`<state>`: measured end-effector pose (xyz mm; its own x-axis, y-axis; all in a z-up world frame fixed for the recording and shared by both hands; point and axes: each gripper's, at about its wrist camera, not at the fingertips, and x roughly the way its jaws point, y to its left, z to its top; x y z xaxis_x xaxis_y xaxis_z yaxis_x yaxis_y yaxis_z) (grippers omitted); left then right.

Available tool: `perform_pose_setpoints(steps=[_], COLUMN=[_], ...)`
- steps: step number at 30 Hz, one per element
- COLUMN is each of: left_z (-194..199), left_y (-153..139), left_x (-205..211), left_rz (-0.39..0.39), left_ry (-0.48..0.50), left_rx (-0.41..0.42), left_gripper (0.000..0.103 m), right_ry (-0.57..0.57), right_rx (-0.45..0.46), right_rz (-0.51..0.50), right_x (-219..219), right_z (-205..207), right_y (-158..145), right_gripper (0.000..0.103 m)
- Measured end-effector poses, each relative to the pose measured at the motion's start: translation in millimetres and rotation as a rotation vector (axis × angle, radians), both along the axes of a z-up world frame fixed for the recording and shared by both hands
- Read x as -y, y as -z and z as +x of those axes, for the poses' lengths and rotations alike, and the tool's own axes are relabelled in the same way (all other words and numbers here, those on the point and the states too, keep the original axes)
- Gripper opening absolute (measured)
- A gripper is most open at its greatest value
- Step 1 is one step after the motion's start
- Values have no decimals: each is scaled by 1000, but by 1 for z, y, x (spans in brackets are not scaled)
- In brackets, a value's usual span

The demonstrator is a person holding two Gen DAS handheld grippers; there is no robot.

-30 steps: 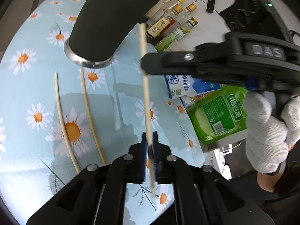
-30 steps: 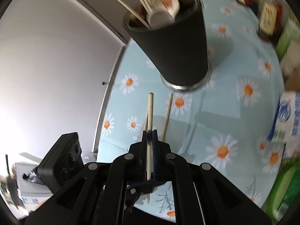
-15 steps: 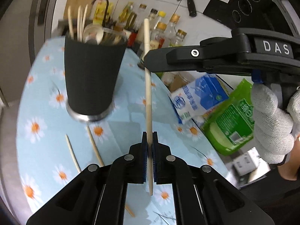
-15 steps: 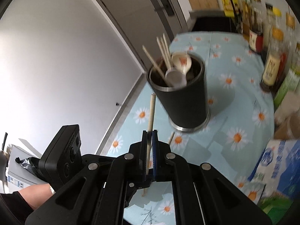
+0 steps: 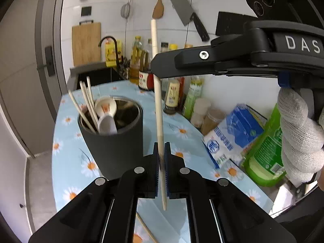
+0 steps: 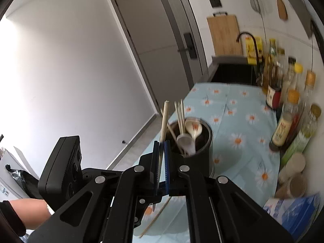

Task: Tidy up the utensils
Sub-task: 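Lift both chopsticks upright and carry them over the black holder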

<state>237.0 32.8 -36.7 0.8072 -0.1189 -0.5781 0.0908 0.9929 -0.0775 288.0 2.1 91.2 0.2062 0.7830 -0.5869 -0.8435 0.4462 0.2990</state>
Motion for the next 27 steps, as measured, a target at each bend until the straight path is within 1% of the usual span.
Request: perform_pose_setpoints(steps=[2,6,8,10,11,13,15,21,24,27], left_z=[3,8,12,16,17,18,20,30,34,38], left_y=[-7,-25,-36,-47,-52,-61,-67,-71,-72,-72], left_x=[-2,-5,-6,-8,-7,0,3,2,-1,-5], left_rz=[11,60,91,107,120,171,197,184,181,183], left_ry=[-4,-7,-7,-6,1,22,28,15,0,-14], left_rx=[22,71,107,140,155,192,210,226,229,228], left_gripper=[4,4,4,4,3,3,3,3,3,3], right_ry=[-4,0,-1,5,4,7,18,26,28,23], right_rx=[9,25,34,30,19,9,37,17,-31,-52], right_rz=[25,67,97,125,139,152,162,185,201,207], right_x=[-2,-4,-5,-6,-6,-7,-8,-9,-9,-11], right_z=[4,14,20,27,30,34,35,43,54,59], right_y=[-8,-25,-36,-46,-50,-57,-64,-74,-74,-74], right_gripper=[6,6,6,7,7,7,7,7,8,8])
